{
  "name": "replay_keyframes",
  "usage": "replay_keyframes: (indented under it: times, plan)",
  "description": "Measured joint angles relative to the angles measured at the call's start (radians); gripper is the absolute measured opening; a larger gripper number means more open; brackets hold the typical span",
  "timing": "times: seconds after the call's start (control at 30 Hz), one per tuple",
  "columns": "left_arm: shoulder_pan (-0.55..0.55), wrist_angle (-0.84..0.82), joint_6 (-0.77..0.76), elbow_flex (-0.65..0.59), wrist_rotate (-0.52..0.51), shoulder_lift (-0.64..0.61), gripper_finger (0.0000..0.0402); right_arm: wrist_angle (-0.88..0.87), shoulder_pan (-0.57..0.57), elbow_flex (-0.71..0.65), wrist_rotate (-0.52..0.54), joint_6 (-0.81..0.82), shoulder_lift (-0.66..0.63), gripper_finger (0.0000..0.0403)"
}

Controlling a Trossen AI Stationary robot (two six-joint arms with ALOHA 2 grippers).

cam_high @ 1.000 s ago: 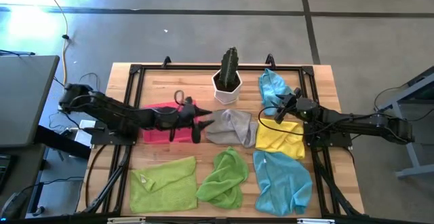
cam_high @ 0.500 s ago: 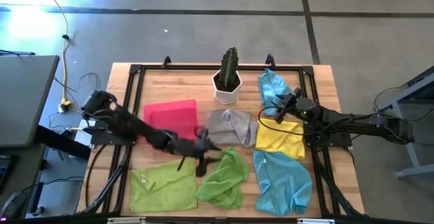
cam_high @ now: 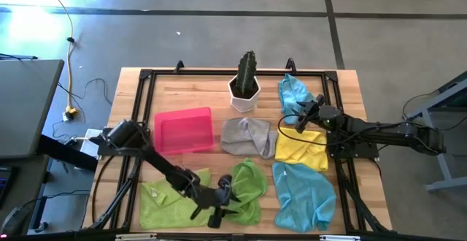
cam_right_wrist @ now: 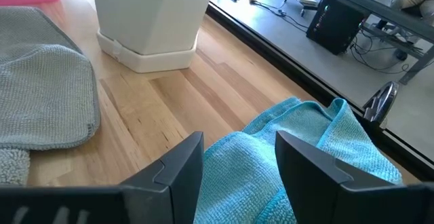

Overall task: Fold microfiber towels
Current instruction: Adjust the green microfiber cloths on the table

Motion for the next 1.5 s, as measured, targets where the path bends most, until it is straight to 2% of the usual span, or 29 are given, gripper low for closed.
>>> replay_keyframes:
  times: [0.2,0.53,0.77,0.93,1.07,1.2,1.37,1.5]
  plan:
    - [-0.02,-0.052,-0.001,0.057,0.001,0.073,0.0178,-0.001,0.0,0.0,0.0,0.004,0.0,0.0177]
    - [-0.057,-0.366,-0.127,0.067,-0.003,0.051,0.0178,0.0,0.0,0.0,0.0,0.001,0.0,0.0177]
    - [-0.12,-0.786,-0.296,0.064,-0.007,-0.07,0.0178,-0.001,0.0,0.0,0.0,0.001,0.0,0.0177]
    - [-0.18,-1.115,-0.508,0.058,0.024,-0.155,0.0178,-0.001,0.0,0.0,0.0,0.003,0.0,0.0177]
    - [-0.219,-1.338,-0.692,0.055,0.092,-0.192,0.0178,-0.001,0.0,0.0,0.0,0.001,0.0,0.0177]
    - [-0.247,-1.454,-0.832,0.056,0.164,-0.211,0.0178,-0.001,0.0,0.0,0.0,0.003,0.001,0.0177]
    - [-0.268,-1.507,-0.936,0.056,0.252,-0.247,0.0178,-0.001,0.0,0.0,0.0,0.001,0.001,0.0177]
    - [-0.274,-1.539,-0.986,0.057,0.25,-0.303,0.0178,-0.001,0.0,0.0,0.0,0.0,0.001,0.0177]
